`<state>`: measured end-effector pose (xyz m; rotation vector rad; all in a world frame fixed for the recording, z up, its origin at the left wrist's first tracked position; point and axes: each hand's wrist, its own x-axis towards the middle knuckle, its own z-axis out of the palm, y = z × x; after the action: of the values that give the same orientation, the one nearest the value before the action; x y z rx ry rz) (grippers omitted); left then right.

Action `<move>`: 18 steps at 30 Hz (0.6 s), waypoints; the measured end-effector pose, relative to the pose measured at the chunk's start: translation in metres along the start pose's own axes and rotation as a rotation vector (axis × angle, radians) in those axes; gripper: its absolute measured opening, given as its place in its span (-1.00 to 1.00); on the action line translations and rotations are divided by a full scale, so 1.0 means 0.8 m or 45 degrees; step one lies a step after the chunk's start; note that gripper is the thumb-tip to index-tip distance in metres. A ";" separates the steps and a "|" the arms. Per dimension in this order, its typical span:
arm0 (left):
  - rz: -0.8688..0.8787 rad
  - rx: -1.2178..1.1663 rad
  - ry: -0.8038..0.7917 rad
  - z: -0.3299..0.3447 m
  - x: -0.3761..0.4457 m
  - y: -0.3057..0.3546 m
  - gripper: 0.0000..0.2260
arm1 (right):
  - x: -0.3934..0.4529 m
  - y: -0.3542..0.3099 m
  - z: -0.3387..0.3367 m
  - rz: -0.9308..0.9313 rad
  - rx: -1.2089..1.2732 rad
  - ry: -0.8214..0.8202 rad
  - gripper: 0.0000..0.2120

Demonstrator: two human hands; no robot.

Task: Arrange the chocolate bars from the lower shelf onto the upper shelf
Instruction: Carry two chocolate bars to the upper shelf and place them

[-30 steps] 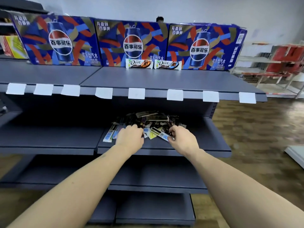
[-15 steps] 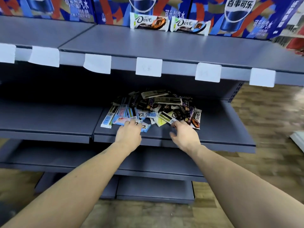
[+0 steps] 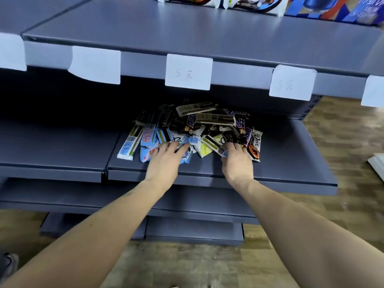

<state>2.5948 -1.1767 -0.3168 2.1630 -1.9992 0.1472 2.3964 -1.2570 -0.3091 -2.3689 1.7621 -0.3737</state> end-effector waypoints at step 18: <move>0.134 0.015 0.013 0.003 0.008 0.001 -0.32 | 0.003 0.033 -0.011 0.080 0.287 -0.161 -0.55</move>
<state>2.5947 -1.1836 -0.3178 2.0604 -2.1121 0.1853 2.3703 -1.2667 -0.3076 -2.1284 1.6394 -0.3830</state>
